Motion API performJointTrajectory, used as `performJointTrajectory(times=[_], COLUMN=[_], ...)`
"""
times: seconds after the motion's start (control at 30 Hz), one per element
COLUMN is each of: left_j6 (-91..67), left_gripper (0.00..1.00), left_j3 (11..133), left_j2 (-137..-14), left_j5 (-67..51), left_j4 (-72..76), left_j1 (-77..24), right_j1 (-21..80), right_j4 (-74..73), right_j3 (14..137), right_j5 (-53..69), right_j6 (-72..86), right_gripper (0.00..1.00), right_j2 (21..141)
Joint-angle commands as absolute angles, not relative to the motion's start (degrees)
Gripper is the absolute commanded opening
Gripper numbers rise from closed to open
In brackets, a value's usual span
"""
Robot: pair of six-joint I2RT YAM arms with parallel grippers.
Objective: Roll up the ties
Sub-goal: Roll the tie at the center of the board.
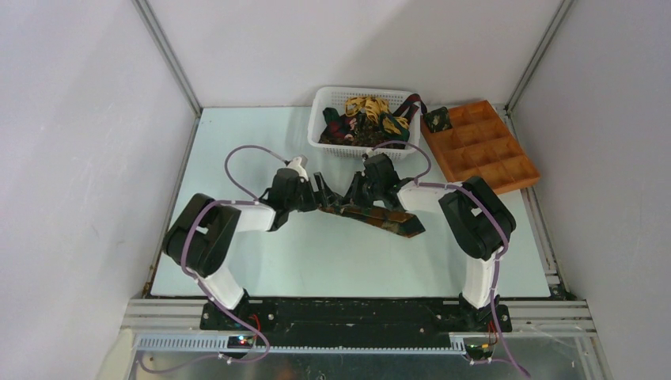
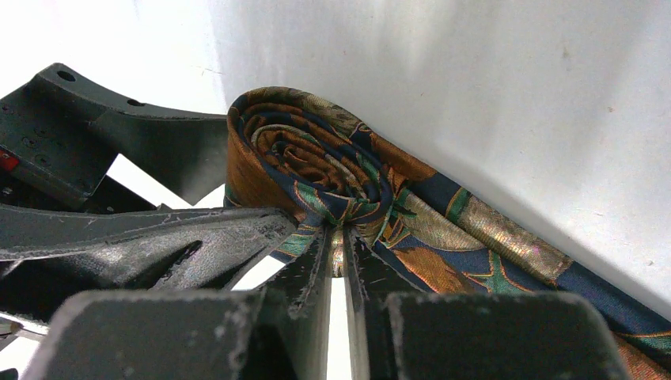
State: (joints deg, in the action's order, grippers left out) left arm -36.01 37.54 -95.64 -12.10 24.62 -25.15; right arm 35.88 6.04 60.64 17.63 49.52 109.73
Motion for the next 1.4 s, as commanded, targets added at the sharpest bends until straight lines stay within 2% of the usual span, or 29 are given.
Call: performJointTrajectory(times=[0.0,0.53,0.7,0.83,1.0,1.07,1.37], left_j6=[-35.5,-35.8,-34.0,-31.1,-27.3,-25.8,-20.9], left_gripper=[0.84,0.54,0.49,0.48,0.47,0.47,0.45], left_j3=[39.4,37.2,37.7,39.7,43.3,44.9,52.9], left_j2=[-97.6,-96.8,-95.0,-92.6,-89.9,-89.3,-90.7], left_j5=[-14.9,-19.5,-16.6,-11.8,-4.2,-0.9,15.1], left_j4=[27.7,31.6,27.9,20.7,11.0,7.6,-6.8], left_j1=[-25.6,-26.4,-26.9,-27.9,-30.0,-31.1,-35.8], right_j1=[36.0,35.7,35.6,35.3,34.9,34.5,31.1], right_j4=[4.0,3.9,4.2,3.2,-3.9,-4.8,-5.7], right_j3=[60.5,60.6,60.5,60.5,60.0,58.2,48.8], right_j5=[15.4,14.3,14.6,13.6,7.6,4.7,1.6], right_j6=[48.2,48.2,46.5,43.7,41.1,41.0,41.6], right_gripper=[0.12,0.11,0.13,0.21,0.4,0.44,0.47], right_j2=[111.5,111.6,108.9,103.3,94.3,90.6,79.1])
